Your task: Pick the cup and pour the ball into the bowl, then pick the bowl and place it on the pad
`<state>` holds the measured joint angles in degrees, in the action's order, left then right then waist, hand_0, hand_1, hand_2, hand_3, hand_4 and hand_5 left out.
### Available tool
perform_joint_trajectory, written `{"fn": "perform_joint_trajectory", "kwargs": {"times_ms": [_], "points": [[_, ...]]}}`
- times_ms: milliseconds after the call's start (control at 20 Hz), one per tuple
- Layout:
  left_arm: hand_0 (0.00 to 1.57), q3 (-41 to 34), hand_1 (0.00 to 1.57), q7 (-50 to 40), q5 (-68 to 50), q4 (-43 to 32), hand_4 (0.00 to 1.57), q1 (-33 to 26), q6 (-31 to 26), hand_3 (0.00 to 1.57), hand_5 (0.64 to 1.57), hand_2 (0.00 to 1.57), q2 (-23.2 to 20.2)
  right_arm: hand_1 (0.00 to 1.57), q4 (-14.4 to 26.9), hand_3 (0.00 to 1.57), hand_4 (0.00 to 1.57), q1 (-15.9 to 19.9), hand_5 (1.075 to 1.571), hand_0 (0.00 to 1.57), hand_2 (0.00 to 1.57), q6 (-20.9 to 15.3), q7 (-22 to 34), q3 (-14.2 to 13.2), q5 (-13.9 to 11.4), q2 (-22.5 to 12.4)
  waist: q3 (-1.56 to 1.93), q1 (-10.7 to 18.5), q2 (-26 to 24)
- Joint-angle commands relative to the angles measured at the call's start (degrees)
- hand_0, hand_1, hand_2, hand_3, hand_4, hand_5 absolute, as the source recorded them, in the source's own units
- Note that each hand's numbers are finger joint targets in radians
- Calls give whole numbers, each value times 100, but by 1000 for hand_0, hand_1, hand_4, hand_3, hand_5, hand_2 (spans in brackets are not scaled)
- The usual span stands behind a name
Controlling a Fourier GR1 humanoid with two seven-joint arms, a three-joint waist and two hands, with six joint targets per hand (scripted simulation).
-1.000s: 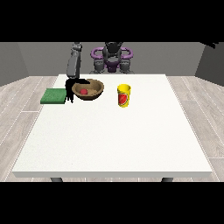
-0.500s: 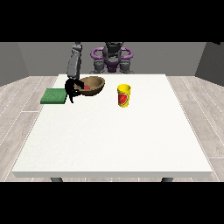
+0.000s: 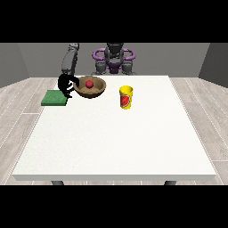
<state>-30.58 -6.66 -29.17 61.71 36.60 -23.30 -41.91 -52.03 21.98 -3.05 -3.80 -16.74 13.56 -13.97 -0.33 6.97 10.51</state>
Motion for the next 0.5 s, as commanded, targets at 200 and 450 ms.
{"fn": "perform_joint_trajectory", "kwargs": {"times_ms": [200, 450], "points": [[0, -228, 0, 559, 110, -535, 712, -431, -332, 0, 1566, 0, -292, 1571, -87, 1571, 975, 556, 1563, 1571, 1571, 145, 1130, 7, -185, -1098, 29, -312, -67], [0, -278, 0, 763, 147, -814, 698, -265, -331, 0, 1565, 0, -515, 1571, -61, 1571, 978, 979, 1570, 1571, 1571, 160, 1257, 169, -414, -1300, 30, -454, 201]]}}
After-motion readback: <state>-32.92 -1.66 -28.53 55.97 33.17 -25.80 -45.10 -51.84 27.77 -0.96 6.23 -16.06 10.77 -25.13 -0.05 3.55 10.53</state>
